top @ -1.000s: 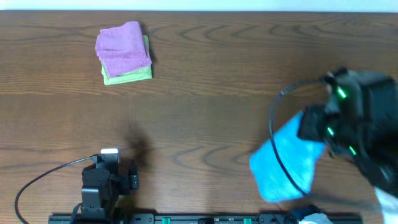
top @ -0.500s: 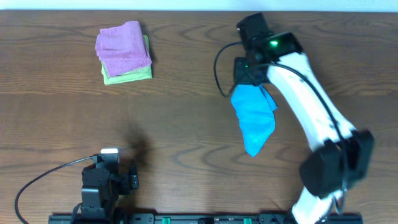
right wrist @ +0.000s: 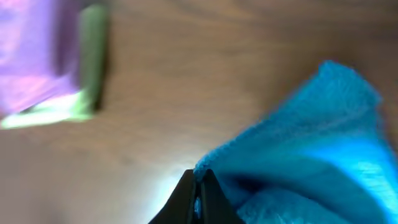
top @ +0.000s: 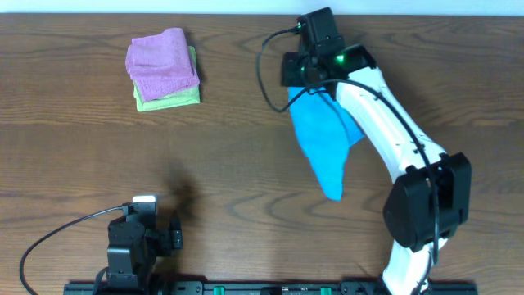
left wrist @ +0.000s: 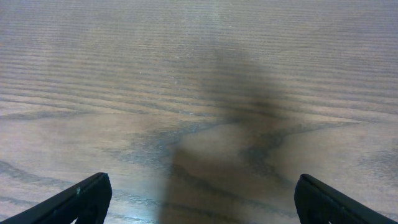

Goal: Fold the cloth
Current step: 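Lay the blue cloth flat on the table center with the right gripper, then release the cloth and retract the right gripper, then reach the left gripper to the cloth's upper left edge and grasp it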

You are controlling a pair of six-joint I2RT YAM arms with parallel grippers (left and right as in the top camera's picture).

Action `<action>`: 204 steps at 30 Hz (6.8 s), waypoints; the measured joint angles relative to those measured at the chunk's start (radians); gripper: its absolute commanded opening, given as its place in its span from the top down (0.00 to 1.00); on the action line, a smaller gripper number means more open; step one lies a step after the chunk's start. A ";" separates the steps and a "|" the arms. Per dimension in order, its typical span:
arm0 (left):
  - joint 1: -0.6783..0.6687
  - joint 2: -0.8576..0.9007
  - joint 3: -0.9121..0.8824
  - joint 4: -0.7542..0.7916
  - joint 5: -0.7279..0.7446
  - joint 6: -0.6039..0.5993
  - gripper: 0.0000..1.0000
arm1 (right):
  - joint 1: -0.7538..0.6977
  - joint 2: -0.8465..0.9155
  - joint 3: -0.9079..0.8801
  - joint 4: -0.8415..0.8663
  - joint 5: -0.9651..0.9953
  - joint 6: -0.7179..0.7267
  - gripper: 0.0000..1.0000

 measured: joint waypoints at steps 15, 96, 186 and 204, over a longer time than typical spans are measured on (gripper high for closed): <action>0.000 0.000 0.000 0.000 0.000 0.000 0.05 | 0.036 0.000 0.000 -0.364 0.143 -0.042 0.01; 0.000 0.000 0.000 0.000 0.000 0.000 0.05 | 0.124 0.074 0.005 -0.516 0.055 -0.237 0.01; -0.536 2.173 1.769 -0.615 0.066 -0.138 0.04 | 0.095 -1.266 -0.679 -0.533 0.484 0.343 0.01; -0.612 2.296 1.810 -0.338 0.042 -0.050 0.04 | 0.095 -1.270 -0.760 -0.447 0.463 0.312 0.01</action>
